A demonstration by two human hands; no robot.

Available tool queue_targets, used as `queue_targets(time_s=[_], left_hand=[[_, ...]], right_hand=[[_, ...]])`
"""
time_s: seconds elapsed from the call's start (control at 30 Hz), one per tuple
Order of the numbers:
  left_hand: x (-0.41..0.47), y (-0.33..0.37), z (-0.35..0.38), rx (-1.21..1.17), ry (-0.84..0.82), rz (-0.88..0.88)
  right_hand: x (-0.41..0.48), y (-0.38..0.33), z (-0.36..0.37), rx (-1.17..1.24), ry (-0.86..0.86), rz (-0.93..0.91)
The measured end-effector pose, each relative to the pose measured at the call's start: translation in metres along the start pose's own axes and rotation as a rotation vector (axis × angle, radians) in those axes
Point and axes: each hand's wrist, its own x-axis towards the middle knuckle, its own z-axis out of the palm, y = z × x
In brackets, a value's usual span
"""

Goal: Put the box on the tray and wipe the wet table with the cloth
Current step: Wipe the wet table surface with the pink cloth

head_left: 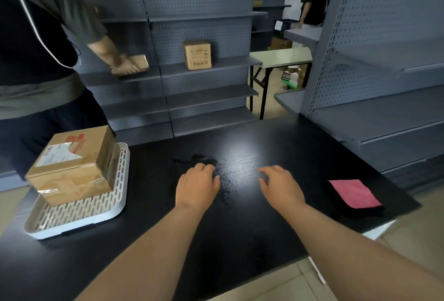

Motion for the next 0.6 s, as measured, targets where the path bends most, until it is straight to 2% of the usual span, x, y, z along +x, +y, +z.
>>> queue_targets(time_s=[0.3, 0.6], left_hand=[[0.035, 0.046, 0.026, -0.003, -0.023, 0.144], [0.076, 0.149, 0.073, -0.021, -0.066, 0.108]], right_hand=[[0.027, 0.057, -0.005, 0.022, 0.016, 0.1], [0.071, 0.169, -0.044, 0.0, 0.013, 0.113]])
